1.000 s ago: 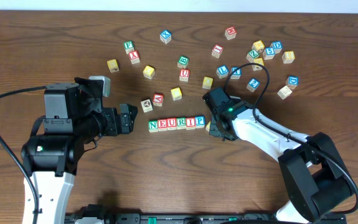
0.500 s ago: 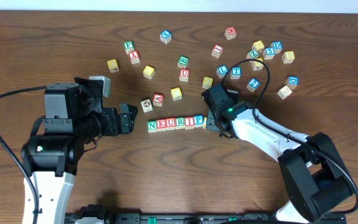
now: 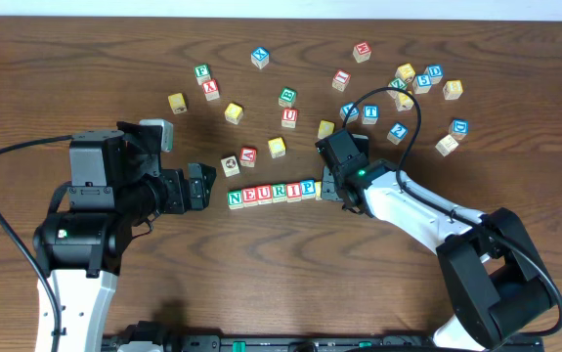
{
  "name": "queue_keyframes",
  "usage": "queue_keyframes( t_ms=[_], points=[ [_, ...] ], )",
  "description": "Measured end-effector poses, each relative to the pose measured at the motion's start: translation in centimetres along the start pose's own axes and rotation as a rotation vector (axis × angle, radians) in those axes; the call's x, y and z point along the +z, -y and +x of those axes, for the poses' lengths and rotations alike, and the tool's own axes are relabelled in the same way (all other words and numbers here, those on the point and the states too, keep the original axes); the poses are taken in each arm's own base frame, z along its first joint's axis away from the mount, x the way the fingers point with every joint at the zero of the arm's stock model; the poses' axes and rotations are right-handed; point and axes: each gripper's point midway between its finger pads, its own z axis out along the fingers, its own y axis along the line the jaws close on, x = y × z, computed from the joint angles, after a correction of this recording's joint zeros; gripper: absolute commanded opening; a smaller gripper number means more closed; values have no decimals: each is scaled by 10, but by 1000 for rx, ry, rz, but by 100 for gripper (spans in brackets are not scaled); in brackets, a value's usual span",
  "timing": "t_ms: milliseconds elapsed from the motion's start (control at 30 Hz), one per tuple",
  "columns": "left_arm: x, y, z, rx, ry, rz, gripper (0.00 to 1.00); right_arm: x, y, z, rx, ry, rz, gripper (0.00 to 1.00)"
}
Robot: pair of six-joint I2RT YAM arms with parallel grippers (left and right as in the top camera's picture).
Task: Spell out NEURIPS
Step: 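Lower the S block onto the table beside the P block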
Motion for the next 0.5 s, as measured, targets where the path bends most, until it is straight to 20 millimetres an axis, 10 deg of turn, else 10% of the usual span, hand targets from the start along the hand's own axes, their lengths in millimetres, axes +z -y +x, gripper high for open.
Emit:
queue_keyframes(
  t_ms=[500],
  points=[
    [0, 0, 0, 1, 0, 0, 98, -1, 18, 2, -15, 6, 89, 35]
  ],
)
